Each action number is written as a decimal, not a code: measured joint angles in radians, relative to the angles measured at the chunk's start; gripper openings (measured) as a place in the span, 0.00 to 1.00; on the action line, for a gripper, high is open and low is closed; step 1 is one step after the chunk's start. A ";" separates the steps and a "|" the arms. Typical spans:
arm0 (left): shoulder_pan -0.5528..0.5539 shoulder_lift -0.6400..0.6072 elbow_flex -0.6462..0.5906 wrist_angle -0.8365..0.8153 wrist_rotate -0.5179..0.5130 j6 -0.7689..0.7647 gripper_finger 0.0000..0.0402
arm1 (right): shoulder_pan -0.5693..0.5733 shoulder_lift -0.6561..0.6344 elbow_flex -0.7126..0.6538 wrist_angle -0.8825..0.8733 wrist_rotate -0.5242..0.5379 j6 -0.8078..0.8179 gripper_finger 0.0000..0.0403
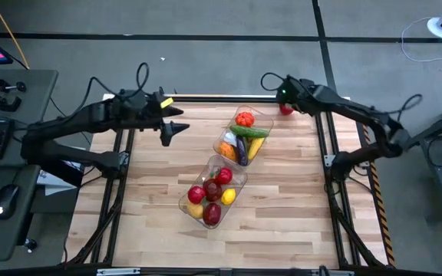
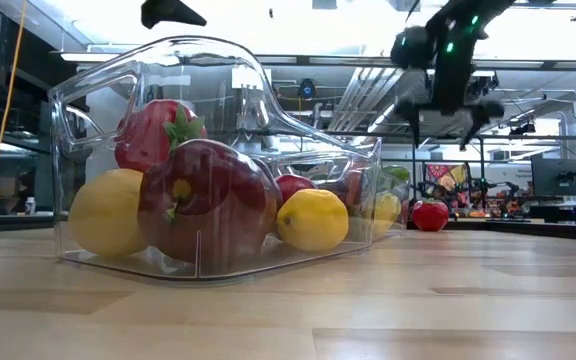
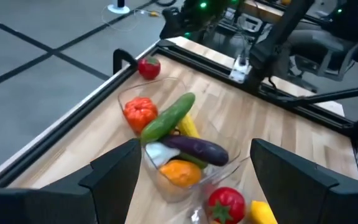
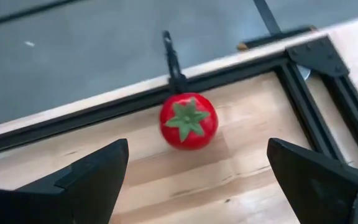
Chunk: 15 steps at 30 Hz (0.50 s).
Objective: Sort produce into baskets
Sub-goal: Put the red tomato into the bottom transparent bin
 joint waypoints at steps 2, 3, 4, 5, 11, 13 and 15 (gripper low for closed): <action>0.000 -0.024 -0.025 0.001 -0.005 0.000 0.73 | -0.044 0.050 0.000 0.018 -0.027 0.000 0.93; 0.000 -0.034 -0.037 0.000 -0.006 0.000 0.73 | -0.066 0.074 0.000 0.030 -0.043 0.000 0.93; 0.000 -0.042 -0.046 -0.003 -0.006 0.000 0.73 | -0.084 0.096 0.000 0.047 -0.060 0.000 0.93; -0.001 -0.048 -0.054 -0.005 -0.006 -0.001 0.73 | -0.103 0.116 0.000 0.070 -0.076 -0.001 0.93; -0.001 -0.062 -0.075 -0.003 -0.007 -0.002 0.73 | -0.182 0.221 0.000 0.154 -0.151 -0.026 0.93; -0.001 -0.061 -0.075 -0.007 -0.007 -0.008 0.73 | -0.199 0.255 0.000 0.162 -0.179 -0.026 0.93; -0.001 -0.061 -0.075 -0.006 -0.007 -0.020 0.73 | -0.212 0.288 0.000 0.175 -0.196 -0.026 0.93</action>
